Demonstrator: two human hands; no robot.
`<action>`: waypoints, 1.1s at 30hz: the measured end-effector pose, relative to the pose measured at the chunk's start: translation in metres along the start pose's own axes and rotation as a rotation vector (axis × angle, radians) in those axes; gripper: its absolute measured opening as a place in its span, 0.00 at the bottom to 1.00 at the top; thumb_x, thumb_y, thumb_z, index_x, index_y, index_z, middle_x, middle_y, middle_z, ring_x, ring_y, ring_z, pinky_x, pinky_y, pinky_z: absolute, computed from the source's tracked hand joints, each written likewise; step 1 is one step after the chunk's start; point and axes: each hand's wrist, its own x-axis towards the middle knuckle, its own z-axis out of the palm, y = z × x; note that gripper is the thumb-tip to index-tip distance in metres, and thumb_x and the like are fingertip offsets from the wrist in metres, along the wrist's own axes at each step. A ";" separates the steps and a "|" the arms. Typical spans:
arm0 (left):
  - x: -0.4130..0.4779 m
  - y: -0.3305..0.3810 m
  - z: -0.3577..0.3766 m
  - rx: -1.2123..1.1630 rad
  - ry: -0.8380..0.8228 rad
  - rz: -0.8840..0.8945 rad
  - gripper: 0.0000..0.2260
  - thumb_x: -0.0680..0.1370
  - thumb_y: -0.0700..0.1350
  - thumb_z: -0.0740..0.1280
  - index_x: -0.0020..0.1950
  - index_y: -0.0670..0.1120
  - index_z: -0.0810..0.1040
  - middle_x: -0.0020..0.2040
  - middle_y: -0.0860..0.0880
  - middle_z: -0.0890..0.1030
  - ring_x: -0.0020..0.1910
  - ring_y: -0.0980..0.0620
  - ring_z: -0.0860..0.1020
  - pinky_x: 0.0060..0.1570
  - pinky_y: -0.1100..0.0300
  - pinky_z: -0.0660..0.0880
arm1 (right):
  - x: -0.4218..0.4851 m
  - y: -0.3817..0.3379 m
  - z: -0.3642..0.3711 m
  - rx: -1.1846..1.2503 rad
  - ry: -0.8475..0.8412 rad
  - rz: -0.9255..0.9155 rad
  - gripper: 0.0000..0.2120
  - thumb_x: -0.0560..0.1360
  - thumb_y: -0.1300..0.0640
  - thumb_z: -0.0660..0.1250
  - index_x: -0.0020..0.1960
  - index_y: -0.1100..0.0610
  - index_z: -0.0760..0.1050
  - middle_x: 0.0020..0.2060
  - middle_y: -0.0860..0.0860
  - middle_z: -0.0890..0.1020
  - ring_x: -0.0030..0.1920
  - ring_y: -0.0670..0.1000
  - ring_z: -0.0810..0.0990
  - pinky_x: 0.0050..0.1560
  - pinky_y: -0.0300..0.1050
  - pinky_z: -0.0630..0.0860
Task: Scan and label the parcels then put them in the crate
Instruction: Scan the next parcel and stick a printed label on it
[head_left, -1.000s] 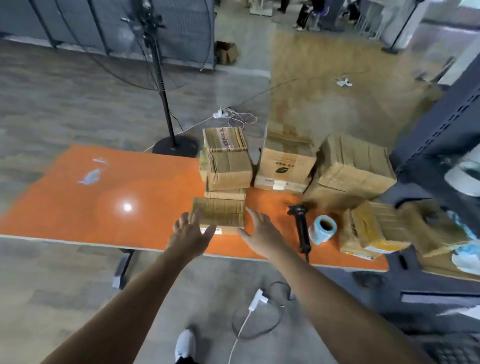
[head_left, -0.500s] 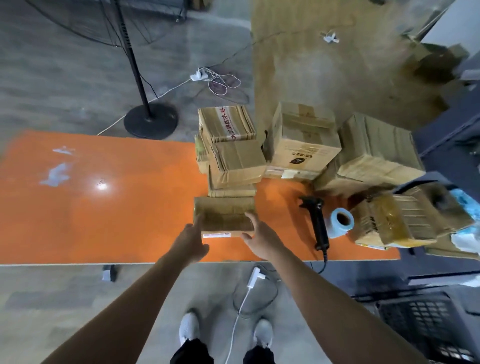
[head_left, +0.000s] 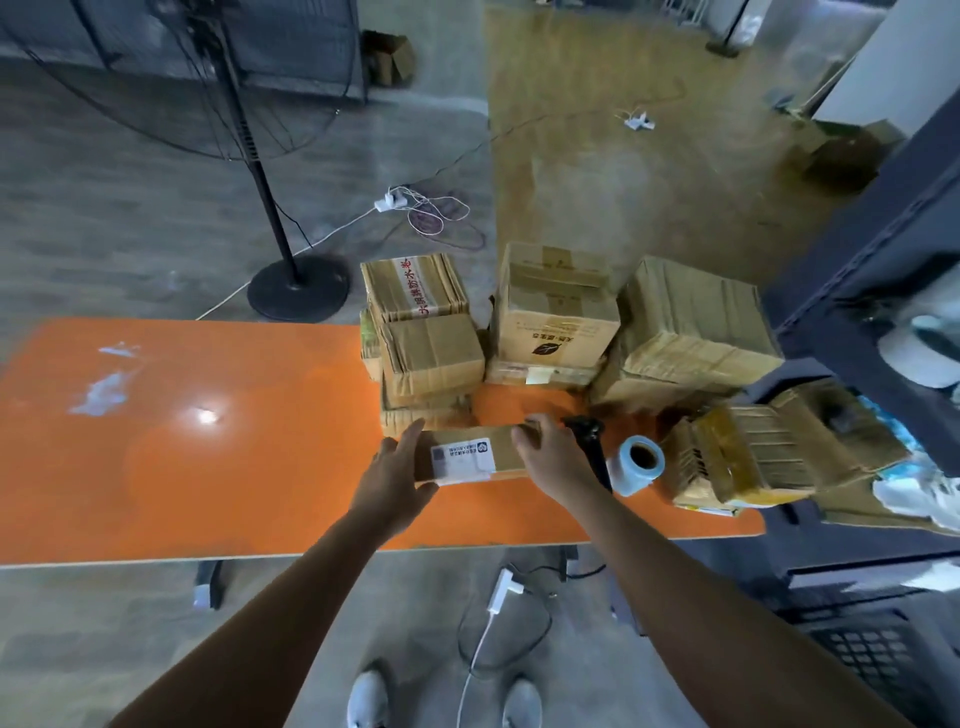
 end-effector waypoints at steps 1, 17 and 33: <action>0.001 0.003 -0.001 -0.008 0.003 0.000 0.37 0.73 0.44 0.72 0.78 0.49 0.57 0.61 0.41 0.72 0.59 0.40 0.75 0.57 0.50 0.73 | -0.001 0.001 -0.005 0.011 -0.008 0.000 0.23 0.81 0.40 0.57 0.72 0.49 0.65 0.62 0.56 0.72 0.50 0.55 0.77 0.37 0.41 0.72; 0.013 0.019 0.014 -0.521 0.006 -0.157 0.06 0.78 0.41 0.66 0.53 0.43 0.74 0.47 0.48 0.78 0.45 0.50 0.75 0.41 0.66 0.70 | -0.019 0.027 -0.024 0.167 -0.089 0.048 0.29 0.81 0.41 0.59 0.77 0.53 0.60 0.69 0.51 0.73 0.62 0.52 0.75 0.55 0.42 0.67; 0.024 0.022 0.060 -0.465 -0.149 -0.274 0.46 0.70 0.34 0.74 0.79 0.48 0.49 0.61 0.48 0.74 0.55 0.48 0.74 0.47 0.57 0.73 | 0.002 0.053 -0.018 0.169 -0.047 0.056 0.24 0.83 0.55 0.58 0.77 0.53 0.58 0.69 0.54 0.72 0.58 0.51 0.77 0.47 0.41 0.76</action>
